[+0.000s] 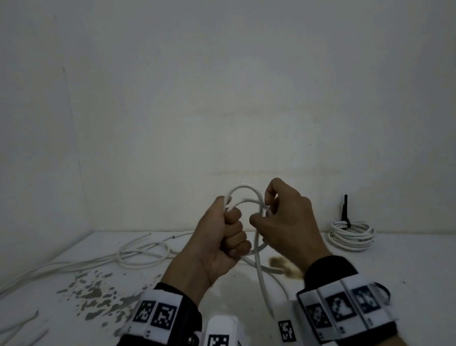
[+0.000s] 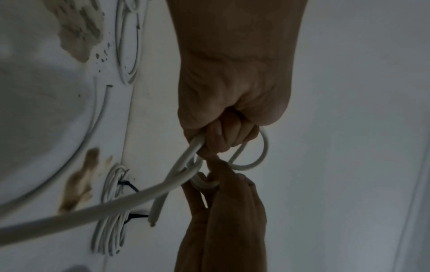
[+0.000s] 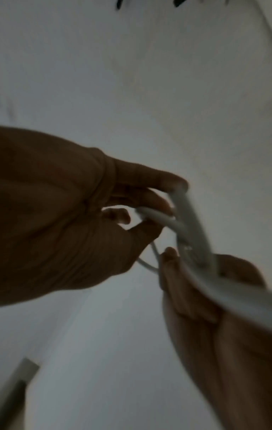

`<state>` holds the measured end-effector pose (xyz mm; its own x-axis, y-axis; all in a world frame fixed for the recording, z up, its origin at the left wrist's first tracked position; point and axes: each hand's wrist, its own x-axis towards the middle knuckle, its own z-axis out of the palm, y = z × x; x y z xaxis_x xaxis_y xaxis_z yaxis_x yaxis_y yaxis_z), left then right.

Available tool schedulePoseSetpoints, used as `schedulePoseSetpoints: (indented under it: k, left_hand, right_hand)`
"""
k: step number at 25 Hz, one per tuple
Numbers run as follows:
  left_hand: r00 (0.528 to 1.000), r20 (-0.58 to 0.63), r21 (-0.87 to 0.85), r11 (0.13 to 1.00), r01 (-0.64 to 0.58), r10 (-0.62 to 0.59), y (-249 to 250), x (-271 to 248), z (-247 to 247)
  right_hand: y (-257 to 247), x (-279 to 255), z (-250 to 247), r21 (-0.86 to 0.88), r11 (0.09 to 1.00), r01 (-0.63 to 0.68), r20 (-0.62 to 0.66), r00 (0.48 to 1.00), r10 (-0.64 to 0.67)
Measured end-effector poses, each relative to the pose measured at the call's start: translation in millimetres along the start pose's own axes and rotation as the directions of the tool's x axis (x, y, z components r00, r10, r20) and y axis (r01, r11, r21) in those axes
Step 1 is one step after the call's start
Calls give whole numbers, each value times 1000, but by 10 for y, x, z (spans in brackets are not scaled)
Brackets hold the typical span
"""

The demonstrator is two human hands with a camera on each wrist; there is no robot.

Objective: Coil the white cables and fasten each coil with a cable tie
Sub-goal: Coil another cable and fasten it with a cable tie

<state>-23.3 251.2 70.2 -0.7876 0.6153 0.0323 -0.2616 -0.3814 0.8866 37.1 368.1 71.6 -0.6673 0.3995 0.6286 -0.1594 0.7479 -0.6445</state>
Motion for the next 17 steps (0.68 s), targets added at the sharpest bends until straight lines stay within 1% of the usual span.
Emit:
schedulePoseSetpoints:
  k: [1, 3, 5, 7, 8, 10, 12, 14, 15, 17]
  left_hand:
    - [1000, 28, 32, 999, 10, -11, -12, -12, 26]
    - [998, 66, 98, 995, 18, -25, -8, -35, 52]
    - [997, 78, 110, 994, 18, -27, 27, -48, 55]
    - [996, 77, 111, 993, 28, -37, 67, -46, 47]
    - [996, 76, 112, 993, 31, -40, 83, -43, 36]
    - [997, 67, 118, 992, 36, -44, 101, -40, -7]
    - [997, 51, 114, 992, 55, -61, 108, -24, -41]
    - [995, 49, 95, 992, 87, -92, 109, -3, -66]
    - [992, 50, 89, 990, 108, -113, 109, 7, -90]
    - [988, 54, 73, 988, 139, -143, 99, 22, -152]
  right_hand:
    - [7, -3, 31, -51, 998, 19, -48, 999, -22]
    - [41, -1, 38, -105, 994, 25, -95, 995, -35]
    - [47, 17, 3, -153, 988, 10, -142, 989, -32]
    - [45, 27, -54, -195, 978, -70, -198, 980, 30]
    - [52, 33, -76, -180, 978, -106, -205, 976, 69]
    - [42, 37, -90, -78, 985, -151, -154, 978, 138]
    - [23, 13, -84, 103, 975, -195, -58, 978, 202]
    - [0, 0, -97, 303, 909, -287, 72, 958, 279]
    - [-15, 0, -123, 360, 869, -341, 145, 940, 309]
    - [-35, -2, -215, 387, 816, -429, 275, 898, 342]
